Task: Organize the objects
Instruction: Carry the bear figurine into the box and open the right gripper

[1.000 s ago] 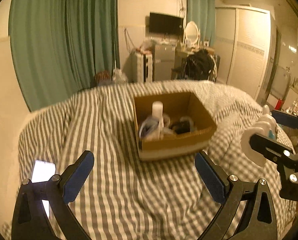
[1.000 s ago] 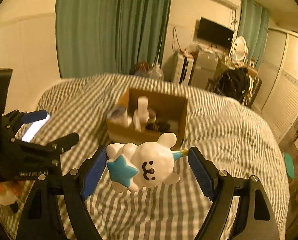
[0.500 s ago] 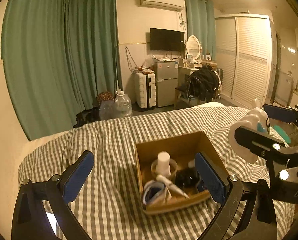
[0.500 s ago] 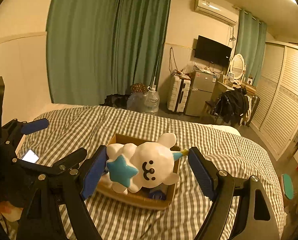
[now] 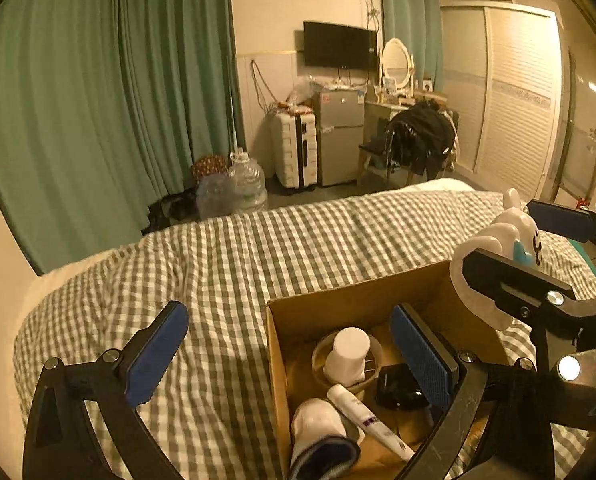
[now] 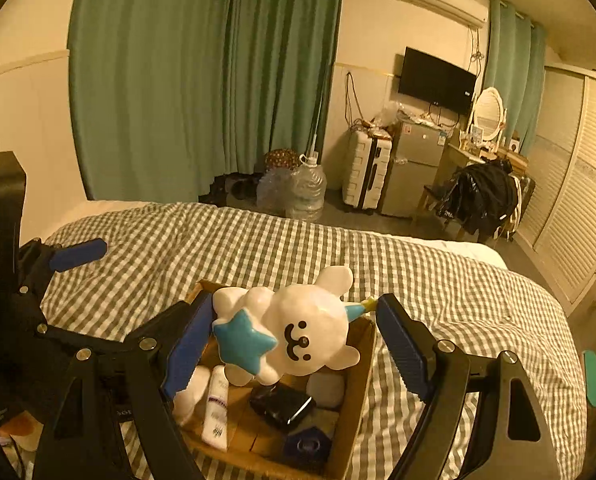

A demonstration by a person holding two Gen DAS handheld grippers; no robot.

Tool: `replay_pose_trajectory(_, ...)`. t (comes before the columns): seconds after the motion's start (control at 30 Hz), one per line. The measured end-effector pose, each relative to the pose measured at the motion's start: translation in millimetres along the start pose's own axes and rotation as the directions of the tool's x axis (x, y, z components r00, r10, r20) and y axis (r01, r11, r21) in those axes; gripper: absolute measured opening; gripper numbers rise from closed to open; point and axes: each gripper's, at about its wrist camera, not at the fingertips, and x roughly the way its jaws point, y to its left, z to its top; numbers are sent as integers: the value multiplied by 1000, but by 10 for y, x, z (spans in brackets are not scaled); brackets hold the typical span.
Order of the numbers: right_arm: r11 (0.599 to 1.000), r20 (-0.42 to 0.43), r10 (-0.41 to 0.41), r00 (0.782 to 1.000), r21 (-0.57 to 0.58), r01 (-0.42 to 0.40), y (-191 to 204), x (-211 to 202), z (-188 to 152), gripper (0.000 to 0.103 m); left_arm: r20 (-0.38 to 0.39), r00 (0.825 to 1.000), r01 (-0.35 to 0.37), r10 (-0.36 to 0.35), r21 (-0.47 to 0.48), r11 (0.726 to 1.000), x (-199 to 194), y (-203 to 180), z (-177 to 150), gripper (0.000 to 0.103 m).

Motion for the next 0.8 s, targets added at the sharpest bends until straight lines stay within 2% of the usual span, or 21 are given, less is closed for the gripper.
replay_pose_trajectory(0.27, 999, -70, 4, 998, 36, -1, -200, 603, -50, 81, -73, 997, 24, -23, 10, 1000, 403, -63, -85, 103)
replay_pose_trajectory(0.47, 997, -143, 15, 990, 79, -4, -325, 957, -259, 81, -115, 993, 36, -35, 12, 999, 570, -96, -204, 103)
replay_pose_trajectory(0.8, 996, -202, 0, 979, 84, 17, -328, 1123, -423, 82, -150, 988, 45, -42, 18, 999, 634, -148, -299, 103)
